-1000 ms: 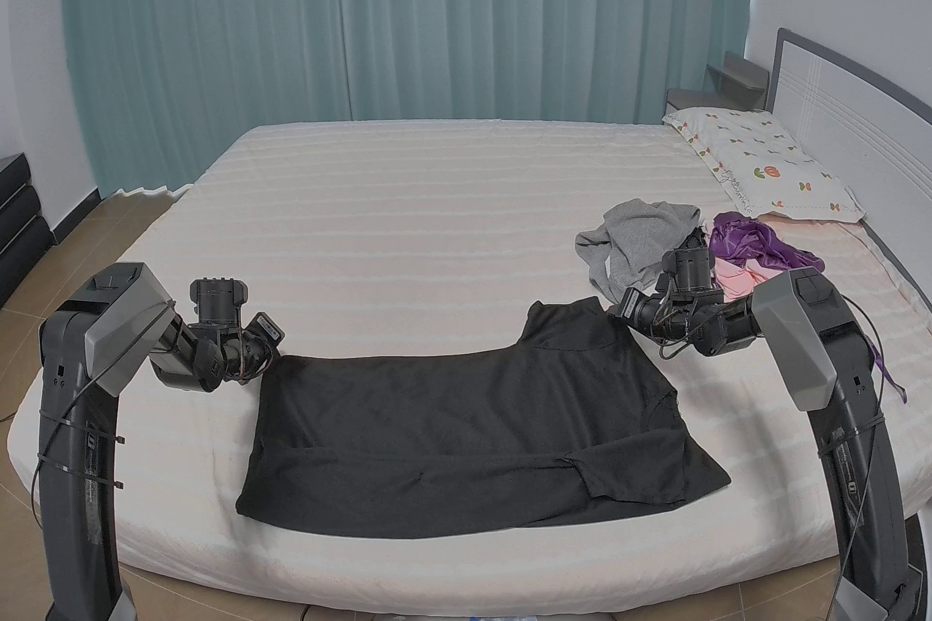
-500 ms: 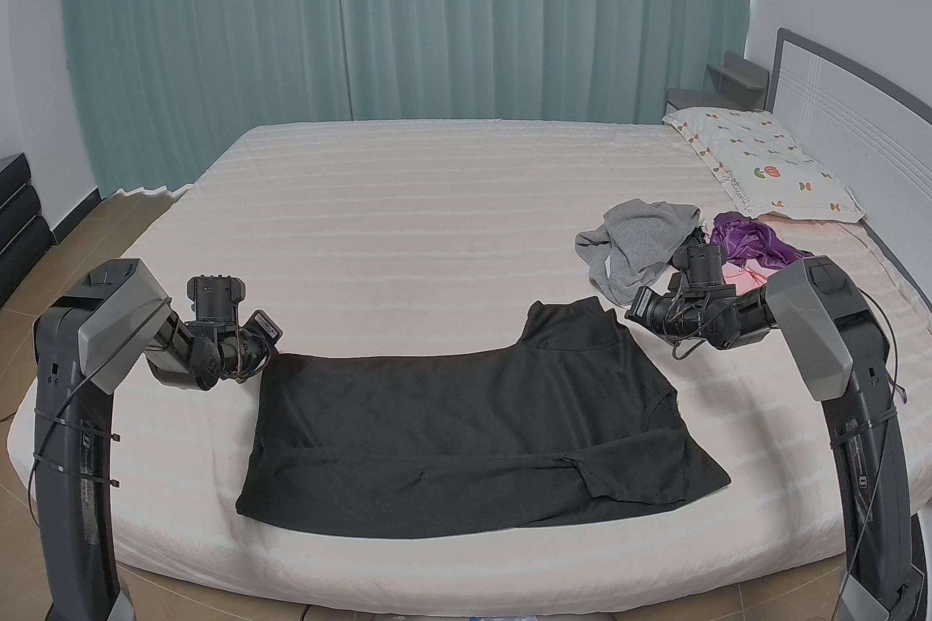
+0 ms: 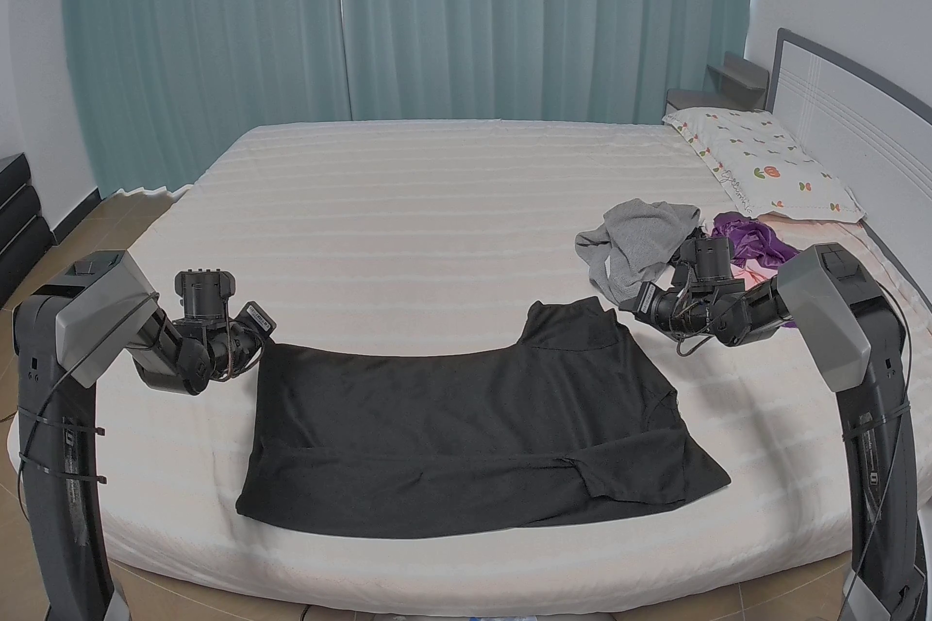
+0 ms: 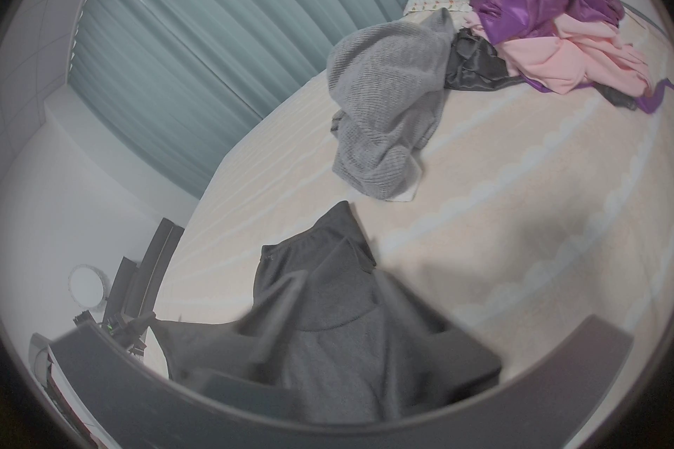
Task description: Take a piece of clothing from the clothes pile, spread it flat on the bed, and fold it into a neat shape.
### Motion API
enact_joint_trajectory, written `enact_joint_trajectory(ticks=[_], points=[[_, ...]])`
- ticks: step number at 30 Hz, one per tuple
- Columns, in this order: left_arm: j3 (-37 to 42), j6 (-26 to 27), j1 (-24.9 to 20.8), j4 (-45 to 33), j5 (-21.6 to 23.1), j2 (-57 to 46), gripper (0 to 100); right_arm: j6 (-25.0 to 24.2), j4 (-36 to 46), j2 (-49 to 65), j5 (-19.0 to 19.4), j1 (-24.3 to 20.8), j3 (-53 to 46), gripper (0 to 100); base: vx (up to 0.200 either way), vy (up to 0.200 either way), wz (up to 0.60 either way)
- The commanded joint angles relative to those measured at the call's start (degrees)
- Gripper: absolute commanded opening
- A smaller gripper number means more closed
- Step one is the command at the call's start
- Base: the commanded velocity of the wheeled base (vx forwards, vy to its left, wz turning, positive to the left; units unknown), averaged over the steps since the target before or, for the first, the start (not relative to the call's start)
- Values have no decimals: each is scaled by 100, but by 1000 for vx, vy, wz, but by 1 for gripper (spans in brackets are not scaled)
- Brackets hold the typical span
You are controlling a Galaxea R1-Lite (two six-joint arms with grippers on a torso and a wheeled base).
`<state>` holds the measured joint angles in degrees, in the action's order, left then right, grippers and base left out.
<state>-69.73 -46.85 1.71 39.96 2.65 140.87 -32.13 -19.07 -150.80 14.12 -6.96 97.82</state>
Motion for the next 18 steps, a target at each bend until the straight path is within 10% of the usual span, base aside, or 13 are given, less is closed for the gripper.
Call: enact_joint_trajectory(ticks=[1, 16, 17, 18], points=[[21, -9, -4, 3, 8, -25, 0, 128, 52, -389, -5, -51, 440, 100, 0, 0, 0], [-5, -9, 5, 12, 8, 124, 0, 128, 316, -1145, -23, -121, 1468, 100, 0, 0, 0], [-5, -9, 5, 12, 8, 133, 0, 128, 316, -1145, -23, -121, 1486, 0, 0, 0, 0], [-5, -9, 5, 12, 8, 133, 0, 128, 316, -1145, -23, -121, 1486, 0, 0, 0, 0]])
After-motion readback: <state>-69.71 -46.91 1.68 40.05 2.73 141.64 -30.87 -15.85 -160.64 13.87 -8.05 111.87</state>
